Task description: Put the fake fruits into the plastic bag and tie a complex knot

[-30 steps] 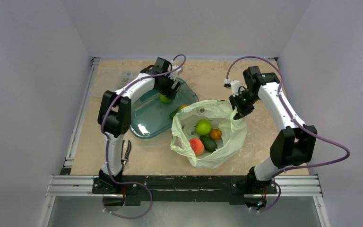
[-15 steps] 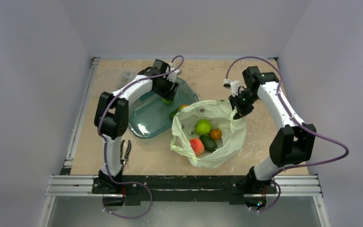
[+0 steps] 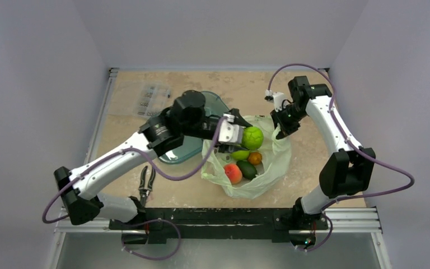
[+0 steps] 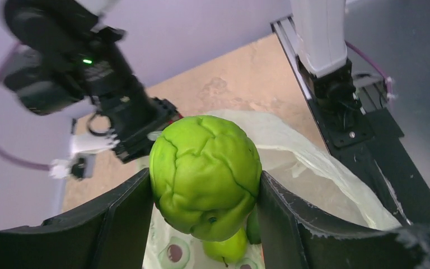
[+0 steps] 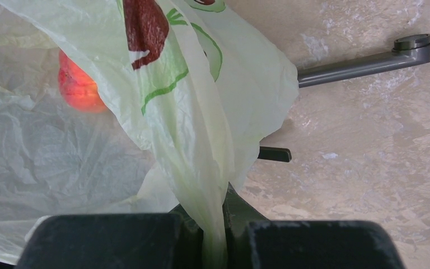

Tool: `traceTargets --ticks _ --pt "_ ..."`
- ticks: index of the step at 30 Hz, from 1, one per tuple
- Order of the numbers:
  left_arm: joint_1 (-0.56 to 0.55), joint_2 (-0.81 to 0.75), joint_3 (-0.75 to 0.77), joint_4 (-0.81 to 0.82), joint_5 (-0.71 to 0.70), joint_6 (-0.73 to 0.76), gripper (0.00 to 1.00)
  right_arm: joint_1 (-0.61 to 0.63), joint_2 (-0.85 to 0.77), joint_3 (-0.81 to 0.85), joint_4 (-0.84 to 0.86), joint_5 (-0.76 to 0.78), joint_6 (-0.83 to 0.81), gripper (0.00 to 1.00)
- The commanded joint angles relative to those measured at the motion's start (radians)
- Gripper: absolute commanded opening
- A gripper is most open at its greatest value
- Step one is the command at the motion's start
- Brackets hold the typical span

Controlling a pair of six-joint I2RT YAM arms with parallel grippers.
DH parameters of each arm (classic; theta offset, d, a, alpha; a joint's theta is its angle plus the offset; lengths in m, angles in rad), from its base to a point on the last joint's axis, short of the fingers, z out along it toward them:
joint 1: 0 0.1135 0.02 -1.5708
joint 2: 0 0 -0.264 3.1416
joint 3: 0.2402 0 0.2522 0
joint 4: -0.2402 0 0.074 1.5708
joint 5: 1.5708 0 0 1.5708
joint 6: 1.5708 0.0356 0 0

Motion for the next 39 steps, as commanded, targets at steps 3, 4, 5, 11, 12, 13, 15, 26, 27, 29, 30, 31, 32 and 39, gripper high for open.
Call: traceTargets --ticks 3,4,5,11,12,13,15,26,27,29,30,31,32,39 --pt "-0.077 0.228 -0.046 -0.043 -0.058 0.233 0.52 -0.002 -0.048 0.046 -0.004 -0.057 -0.002 0.00" --pt "-0.080 0.263 -0.034 -0.035 -0.073 0.239 0.52 -0.002 -0.053 0.049 -0.009 -0.074 -0.004 0.00" --pt "-0.082 0.296 -0.018 -0.029 -0.088 0.246 0.52 -0.003 -0.056 0.051 -0.013 -0.091 -0.006 0.00" --pt "-0.085 0.472 0.026 0.070 -0.191 0.287 0.56 -0.007 -0.074 0.058 -0.024 -0.121 -0.009 0.00" --pt "-0.084 0.497 0.030 0.090 -0.216 0.288 0.60 -0.009 -0.075 0.058 -0.029 -0.141 -0.009 0.00" --pt "-0.087 0.518 0.033 0.108 -0.253 0.293 0.65 -0.010 -0.078 0.060 -0.031 -0.154 -0.011 0.00" --pt "-0.094 0.530 -0.002 0.206 -0.311 0.284 0.78 -0.011 -0.076 0.062 -0.032 -0.166 -0.011 0.00" --pt "-0.038 0.133 -0.035 0.256 -0.143 -0.118 1.00 -0.028 -0.048 0.015 0.008 -0.039 0.016 0.00" --pt "-0.001 0.099 -0.028 0.262 -0.117 -0.232 1.00 -0.030 -0.046 0.013 0.011 -0.028 0.018 0.00" --pt "0.102 0.064 0.000 0.228 -0.113 -0.384 0.98 -0.031 -0.042 0.010 0.017 -0.009 0.022 0.00" --pt "0.148 0.060 0.009 0.184 -0.139 -0.424 0.94 -0.032 -0.041 0.010 0.023 0.014 0.026 0.00" --pt "0.185 0.064 0.015 0.126 -0.175 -0.444 0.90 -0.035 -0.041 0.009 0.028 0.031 0.028 0.00" --pt "0.225 0.071 0.010 0.072 -0.197 -0.456 0.88 -0.040 -0.042 0.010 0.033 0.046 0.031 0.00" --pt "0.380 0.223 -0.100 -0.060 -0.325 -0.460 0.84 -0.091 -0.056 -0.013 0.038 0.076 0.019 0.00"
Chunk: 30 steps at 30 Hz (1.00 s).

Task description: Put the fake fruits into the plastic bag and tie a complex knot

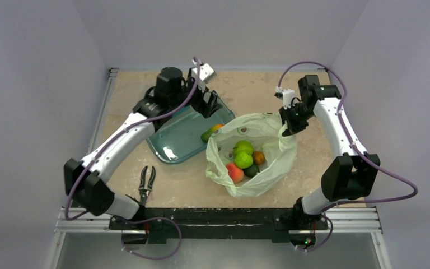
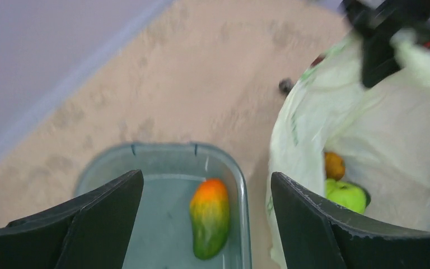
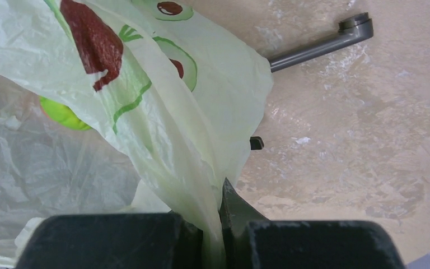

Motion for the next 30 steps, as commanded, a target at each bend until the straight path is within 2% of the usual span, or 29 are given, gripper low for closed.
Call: traceTargets --ticks 1,4,9,18,22,24,27,28,29,30 --pt "0.054 0.184 -0.058 -0.188 -0.077 -0.081 0.83 -0.035 -0.024 -0.022 0.018 0.031 -0.010 0.00" --pt "0.078 0.300 -0.018 -0.254 -0.046 -0.083 0.81 -0.040 -0.040 -0.051 0.023 0.038 -0.016 0.00" --pt "0.081 0.409 0.023 -0.263 0.001 -0.083 0.82 -0.041 -0.036 -0.043 0.015 0.027 -0.008 0.00" --pt "0.080 0.632 0.175 -0.397 -0.024 -0.124 0.83 -0.041 -0.012 -0.021 0.010 0.009 -0.003 0.00" --pt "0.083 0.667 0.197 -0.420 -0.059 -0.129 0.79 -0.041 -0.004 -0.009 0.008 -0.009 -0.005 0.00" --pt "0.084 0.678 0.203 -0.422 -0.062 -0.123 0.73 -0.041 -0.001 -0.005 0.005 -0.020 -0.006 0.00" --pt "0.096 0.668 0.228 -0.441 -0.060 -0.113 0.52 -0.041 0.002 0.002 0.005 -0.036 -0.010 0.00" --pt "0.102 0.655 0.234 -0.444 -0.060 -0.103 0.42 -0.042 0.003 0.004 0.006 -0.038 -0.011 0.00" --pt "0.118 0.590 0.236 -0.425 -0.050 -0.096 0.29 -0.041 0.006 0.012 0.003 -0.043 -0.011 0.00" --pt "0.127 0.547 0.229 -0.406 -0.019 -0.062 0.26 -0.041 0.006 0.016 0.001 -0.047 -0.013 0.00"
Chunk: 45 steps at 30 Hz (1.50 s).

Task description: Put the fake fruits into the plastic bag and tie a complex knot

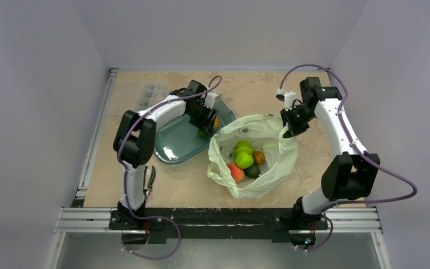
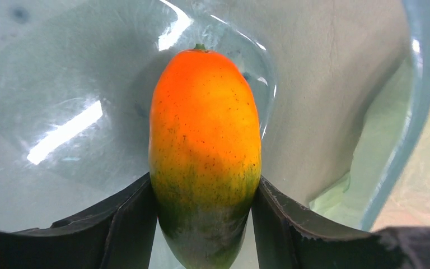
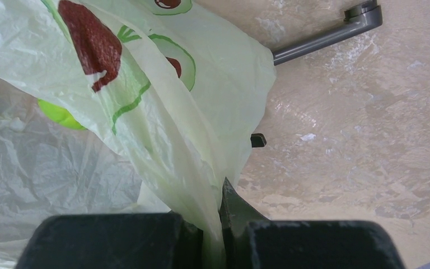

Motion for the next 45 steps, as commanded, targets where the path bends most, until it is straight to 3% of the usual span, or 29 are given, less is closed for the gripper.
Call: traceTargets --ticks 1,3,6,10,15,21,24,27,30,33,41,45 --pt "0.040 -0.194 0.037 0.063 0.073 0.052 0.26 -0.004 0.006 0.059 -0.009 -0.049 -0.010 0.00" --pt "0.038 -0.318 0.007 0.149 0.168 0.068 0.26 -0.004 0.002 0.066 -0.015 -0.072 -0.016 0.00" --pt "0.008 -0.473 -0.043 0.290 0.277 0.077 0.34 -0.004 -0.007 0.072 -0.019 -0.124 -0.018 0.00" --pt "-0.137 -0.580 -0.074 0.312 0.386 0.222 0.37 -0.004 -0.013 0.075 -0.019 -0.146 -0.019 0.00" --pt "-0.380 -0.606 -0.165 0.292 0.333 0.479 0.37 -0.004 -0.019 0.099 -0.036 -0.213 -0.024 0.00" --pt "-0.479 -0.437 -0.173 0.308 0.199 0.648 0.35 -0.004 -0.047 0.108 -0.043 -0.250 -0.025 0.00" --pt "-0.479 -0.325 -0.123 0.345 0.133 0.626 0.44 -0.004 -0.058 0.106 -0.047 -0.276 -0.025 0.00" --pt "-0.480 -0.257 -0.024 0.331 0.079 0.589 0.67 -0.004 -0.072 0.102 -0.047 -0.280 -0.024 0.00" --pt "-0.477 -0.273 0.026 0.293 0.061 0.561 0.85 -0.005 -0.078 0.093 -0.050 -0.310 -0.025 0.00" --pt "-0.445 -0.376 -0.002 0.245 0.177 0.497 0.98 -0.009 -0.081 0.078 -0.048 -0.367 -0.030 0.00" --pt "-0.368 -0.632 -0.128 0.237 0.333 0.291 1.00 -0.010 -0.067 0.067 -0.039 -0.524 -0.028 0.00" --pt "-0.382 -0.646 -0.106 0.226 0.277 0.206 0.91 -0.010 -0.062 0.045 -0.021 -0.604 -0.012 0.00"
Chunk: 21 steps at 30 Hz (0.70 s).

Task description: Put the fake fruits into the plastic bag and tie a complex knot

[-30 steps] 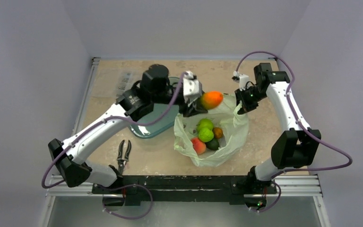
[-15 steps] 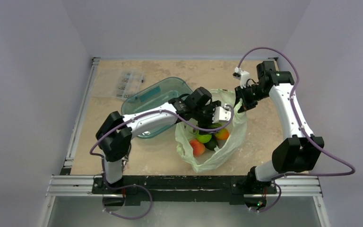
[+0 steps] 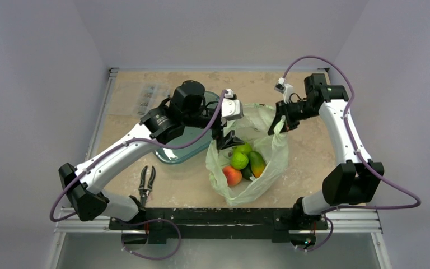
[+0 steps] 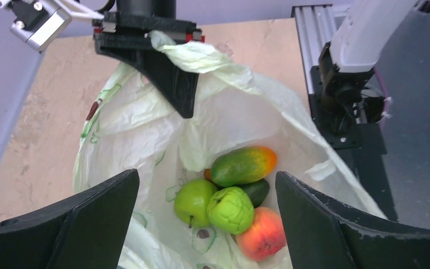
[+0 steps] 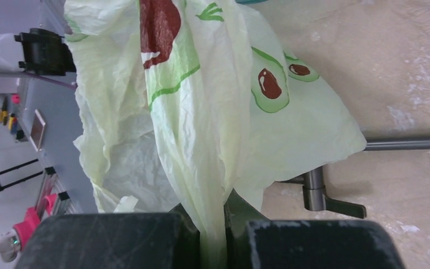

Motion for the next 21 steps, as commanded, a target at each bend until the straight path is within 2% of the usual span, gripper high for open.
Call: traceTargets --ticks 1,6,9,13,21 --pt "-0.010 0.005 0.013 -0.030 0.014 -0.155 0.89 -0.003 -0.010 -0.021 0.022 -0.140 0.017 0.02" --pt "-0.060 -0.015 0.012 0.003 -0.045 -0.200 0.79 -0.003 -0.011 -0.059 0.072 -0.181 0.100 0.07" --pt "-0.108 0.065 0.109 -0.024 -0.079 -0.258 0.76 -0.004 -0.010 -0.080 0.108 -0.217 0.150 0.10" --pt "-0.125 0.178 0.221 -0.017 -0.092 -0.416 0.75 -0.004 -0.019 -0.085 0.153 -0.213 0.224 0.12" --pt "-0.143 0.299 0.337 -0.009 -0.138 -0.579 0.68 -0.002 -0.117 -0.159 0.290 -0.195 0.360 0.13"
